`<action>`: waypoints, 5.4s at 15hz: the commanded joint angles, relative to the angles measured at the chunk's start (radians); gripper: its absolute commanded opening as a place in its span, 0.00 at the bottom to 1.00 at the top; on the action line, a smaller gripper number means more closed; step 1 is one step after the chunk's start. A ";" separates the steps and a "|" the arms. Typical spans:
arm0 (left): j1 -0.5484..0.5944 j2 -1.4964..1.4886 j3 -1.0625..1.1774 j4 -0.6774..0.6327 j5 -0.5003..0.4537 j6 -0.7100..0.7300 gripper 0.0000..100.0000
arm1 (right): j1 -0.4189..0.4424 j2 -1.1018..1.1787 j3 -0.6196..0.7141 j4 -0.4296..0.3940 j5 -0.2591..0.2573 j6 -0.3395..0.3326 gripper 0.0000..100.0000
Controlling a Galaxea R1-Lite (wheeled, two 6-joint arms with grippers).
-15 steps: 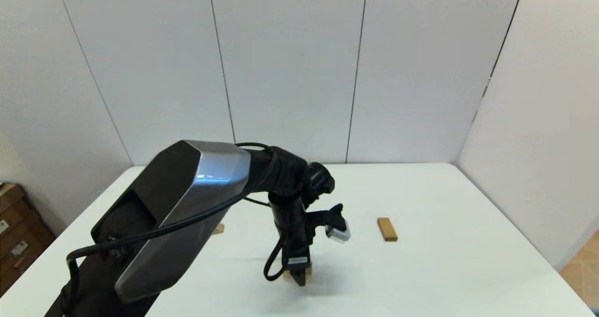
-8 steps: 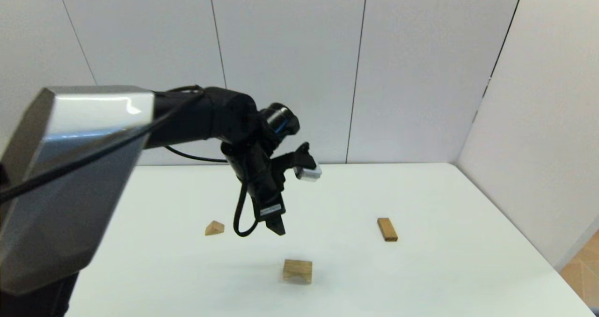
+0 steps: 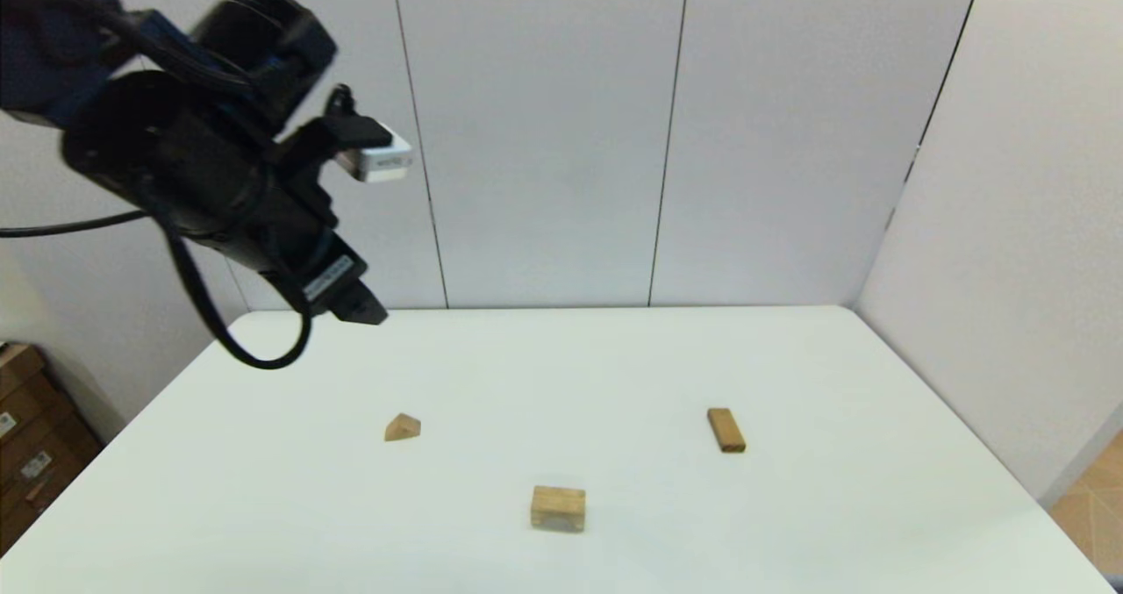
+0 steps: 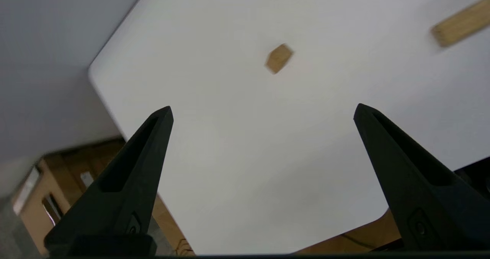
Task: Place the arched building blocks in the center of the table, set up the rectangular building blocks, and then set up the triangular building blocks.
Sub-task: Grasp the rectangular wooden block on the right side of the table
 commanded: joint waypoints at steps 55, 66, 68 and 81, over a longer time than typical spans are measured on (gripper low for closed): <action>0.419 -1.735 1.784 -0.985 -0.243 -0.264 1.00 | 0.000 0.001 0.000 0.000 0.000 0.000 1.00; 0.417 -1.735 1.786 -0.986 -0.195 -0.435 1.00 | 0.000 0.001 0.000 0.000 -0.002 0.000 1.00; 0.419 -1.735 1.786 -0.986 -0.197 -0.435 1.00 | 0.000 0.001 0.000 0.000 0.000 0.000 1.00; 0.419 -1.735 1.786 -0.986 -0.197 -0.435 1.00 | 0.000 0.001 0.002 0.000 0.000 0.000 1.00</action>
